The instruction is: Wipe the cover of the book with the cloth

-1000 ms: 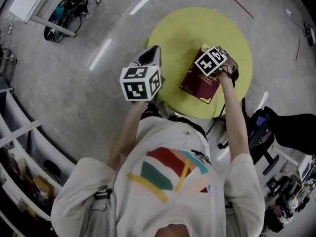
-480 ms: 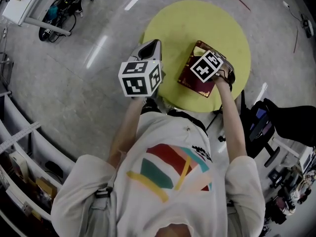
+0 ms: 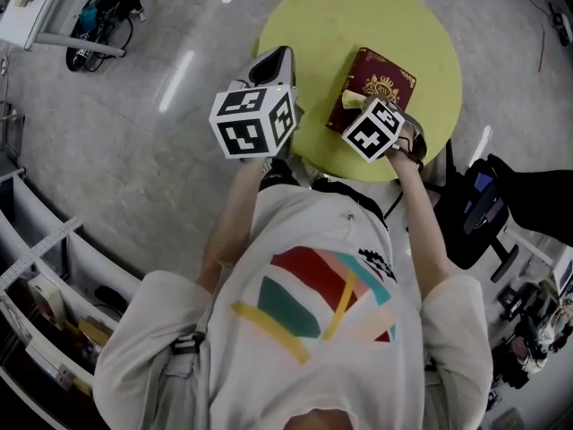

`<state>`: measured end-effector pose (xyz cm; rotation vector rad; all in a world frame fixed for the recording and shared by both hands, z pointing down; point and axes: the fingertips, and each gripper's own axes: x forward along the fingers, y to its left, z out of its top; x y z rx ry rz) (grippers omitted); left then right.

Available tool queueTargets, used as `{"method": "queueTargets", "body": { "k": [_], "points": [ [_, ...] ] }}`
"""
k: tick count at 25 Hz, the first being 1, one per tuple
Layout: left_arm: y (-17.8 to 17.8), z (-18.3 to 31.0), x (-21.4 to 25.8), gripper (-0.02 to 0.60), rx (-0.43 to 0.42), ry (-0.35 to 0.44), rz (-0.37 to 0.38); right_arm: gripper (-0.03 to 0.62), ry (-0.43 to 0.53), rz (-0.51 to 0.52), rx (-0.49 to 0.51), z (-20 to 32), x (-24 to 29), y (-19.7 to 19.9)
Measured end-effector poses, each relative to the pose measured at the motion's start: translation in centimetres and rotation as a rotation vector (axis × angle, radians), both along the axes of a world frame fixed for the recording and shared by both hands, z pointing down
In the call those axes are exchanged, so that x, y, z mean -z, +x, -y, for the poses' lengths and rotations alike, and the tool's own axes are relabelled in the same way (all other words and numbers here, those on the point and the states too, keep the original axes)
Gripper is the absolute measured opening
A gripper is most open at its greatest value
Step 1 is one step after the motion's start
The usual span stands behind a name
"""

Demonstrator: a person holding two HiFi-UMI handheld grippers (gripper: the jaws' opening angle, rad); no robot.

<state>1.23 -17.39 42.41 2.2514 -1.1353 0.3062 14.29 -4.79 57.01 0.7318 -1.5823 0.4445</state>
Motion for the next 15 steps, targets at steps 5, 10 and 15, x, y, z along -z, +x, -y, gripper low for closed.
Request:
{"method": "queueTargets", "body": {
  "k": [5, 10, 15],
  "points": [
    [0.2, 0.1, 0.4, 0.015, -0.012, 0.007, -0.006, 0.029, -0.035, 0.038, 0.012, -3.1, -0.1, -2.7],
    [1.1, -0.1, 0.7, 0.014, -0.032, 0.01, -0.022, 0.029, -0.07, 0.065, 0.007, -5.5, 0.0, -4.4],
    [1.7, -0.1, 1.0, 0.015, -0.048, 0.01, -0.038, 0.029, -0.1, 0.096, -0.01, -6.7, 0.1, -5.3]
  ]
}}
